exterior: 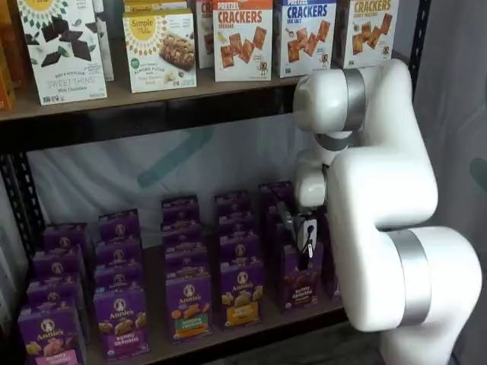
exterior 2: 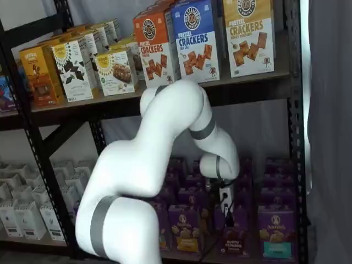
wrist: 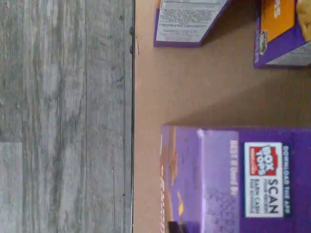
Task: Pick up the purple box with a brown patch in the center, on the bottom shelf, the fifth box from the left
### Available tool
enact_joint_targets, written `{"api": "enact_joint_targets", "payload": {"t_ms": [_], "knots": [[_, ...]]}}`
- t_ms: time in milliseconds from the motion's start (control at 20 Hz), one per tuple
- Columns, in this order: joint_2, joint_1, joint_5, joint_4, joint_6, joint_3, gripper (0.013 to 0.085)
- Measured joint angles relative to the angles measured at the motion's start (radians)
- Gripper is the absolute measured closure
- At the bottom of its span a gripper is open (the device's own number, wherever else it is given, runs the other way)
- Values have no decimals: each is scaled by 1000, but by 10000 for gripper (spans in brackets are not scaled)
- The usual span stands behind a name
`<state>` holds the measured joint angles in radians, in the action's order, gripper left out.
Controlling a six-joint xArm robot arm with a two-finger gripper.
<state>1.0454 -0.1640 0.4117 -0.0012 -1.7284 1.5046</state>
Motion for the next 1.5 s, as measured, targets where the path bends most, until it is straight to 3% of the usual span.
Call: {"api": "enact_joint_targets", "payload": {"t_ms": [50,300,600,900,1100,1300,1400,1500], "knots": [[-2,0,-2,-6,6,-4,650],[-16,0,-18,-30,26,-27,650],[-35,2,-32,-13,13,-56,690],[-64,2,-66,-60,55,-101,690],[-104,-5,-87,-120,104,-159,690],[-164,-10,-81,-94,76,-235,690],[-194,-17,-52,-126,100,-266,690],[-223,-24,-45,-119,86,-303,690]]}}
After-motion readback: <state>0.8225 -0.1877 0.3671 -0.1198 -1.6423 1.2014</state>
